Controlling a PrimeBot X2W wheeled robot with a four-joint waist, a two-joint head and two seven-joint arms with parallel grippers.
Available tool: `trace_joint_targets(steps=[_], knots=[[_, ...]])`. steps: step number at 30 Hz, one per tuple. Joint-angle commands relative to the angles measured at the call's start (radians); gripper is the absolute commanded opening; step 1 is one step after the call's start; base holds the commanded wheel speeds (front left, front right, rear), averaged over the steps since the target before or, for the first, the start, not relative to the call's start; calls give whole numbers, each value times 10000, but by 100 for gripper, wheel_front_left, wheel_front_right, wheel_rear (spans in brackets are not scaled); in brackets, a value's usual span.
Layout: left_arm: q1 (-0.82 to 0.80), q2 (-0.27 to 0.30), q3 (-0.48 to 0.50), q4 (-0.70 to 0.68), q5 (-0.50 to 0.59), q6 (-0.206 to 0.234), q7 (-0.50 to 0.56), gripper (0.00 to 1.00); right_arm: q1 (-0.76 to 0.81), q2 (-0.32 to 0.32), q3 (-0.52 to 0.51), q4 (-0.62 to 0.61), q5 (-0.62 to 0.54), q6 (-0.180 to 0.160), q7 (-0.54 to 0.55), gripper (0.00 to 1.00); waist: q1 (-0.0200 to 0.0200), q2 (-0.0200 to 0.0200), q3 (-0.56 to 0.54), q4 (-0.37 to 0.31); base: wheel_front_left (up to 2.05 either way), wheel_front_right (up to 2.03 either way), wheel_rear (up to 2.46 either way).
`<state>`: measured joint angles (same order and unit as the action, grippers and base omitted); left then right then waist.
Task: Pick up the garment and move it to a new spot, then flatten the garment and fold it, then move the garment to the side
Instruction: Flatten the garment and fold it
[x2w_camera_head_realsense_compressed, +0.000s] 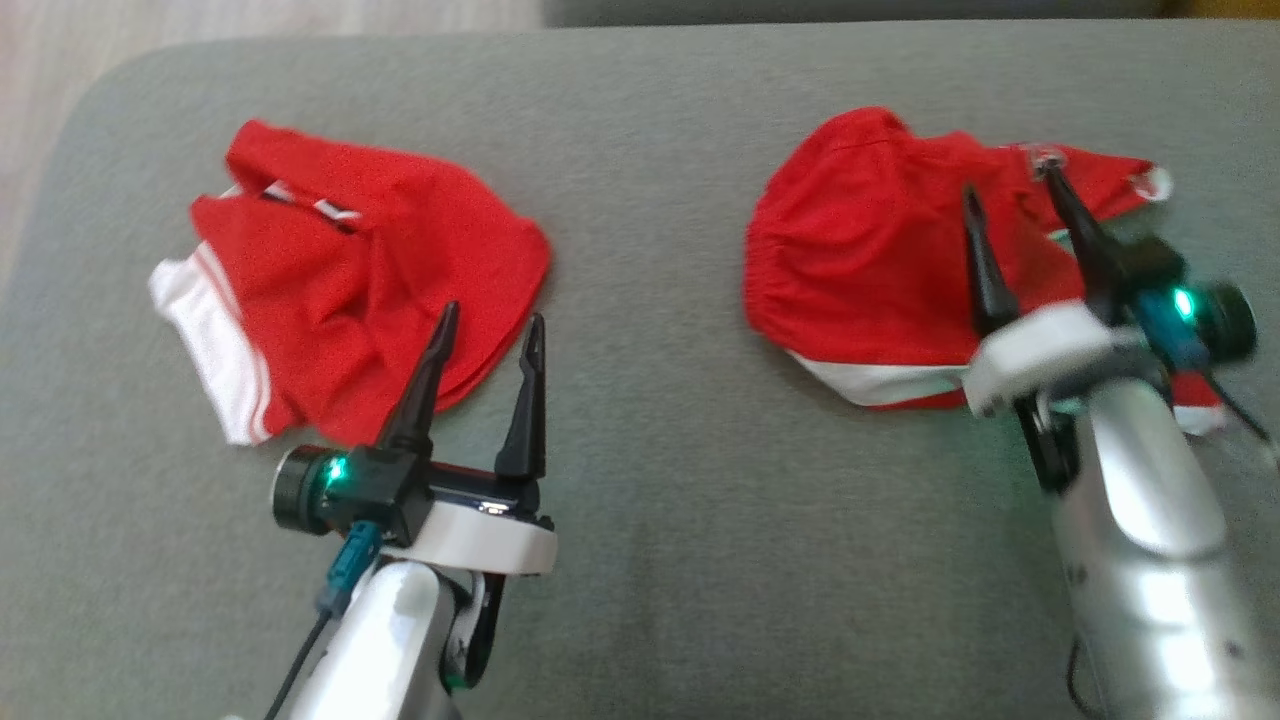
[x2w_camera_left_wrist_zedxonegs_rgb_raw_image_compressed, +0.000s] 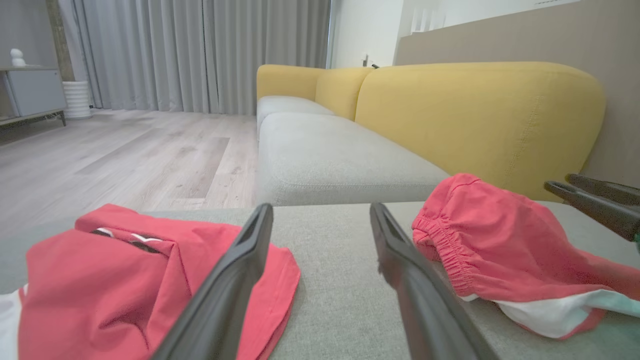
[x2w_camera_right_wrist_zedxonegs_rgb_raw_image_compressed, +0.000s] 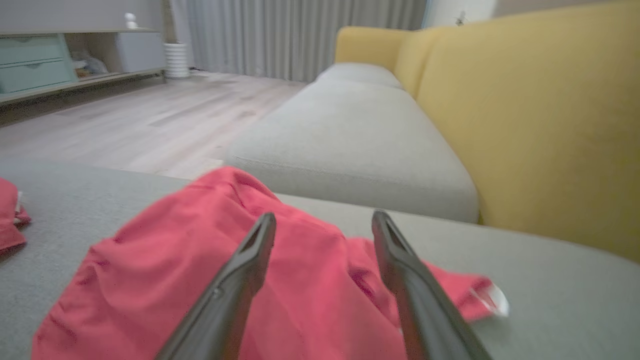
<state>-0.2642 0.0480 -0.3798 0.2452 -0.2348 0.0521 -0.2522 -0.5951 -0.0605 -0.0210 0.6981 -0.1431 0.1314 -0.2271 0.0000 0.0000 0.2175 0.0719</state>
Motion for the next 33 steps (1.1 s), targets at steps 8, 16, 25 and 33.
trace_joint_targets(steps=[8, 16, 25, 33], knots=[[-144, 22, 724, -417, 292, -115, -95, 100, 2699, 100, -452, -2647, 1356, -7, -337, 100, 0, 0, -546, -1244, 0, 0, 0], [-112, 22, 723, -410, 378, -211, -95, 100, 3656, 101, -757, -3282, 1847, -7, -332, 100, 0, 0, -370, -1558, 0, 0, 0], [-326, 22, 622, -355, 426, -286, -95, 100, 2821, 102, -2760, -2192, 670, -7, 1127, 100, 0, 0, 31, -1320, 0, 0, 0], [-420, 22, 629, -327, 478, -302, -95, 100, 2168, 102, -2880, -873, 415, -7, 1815, 100, 0, 0, 314, -1147, 0, 0, 0]])
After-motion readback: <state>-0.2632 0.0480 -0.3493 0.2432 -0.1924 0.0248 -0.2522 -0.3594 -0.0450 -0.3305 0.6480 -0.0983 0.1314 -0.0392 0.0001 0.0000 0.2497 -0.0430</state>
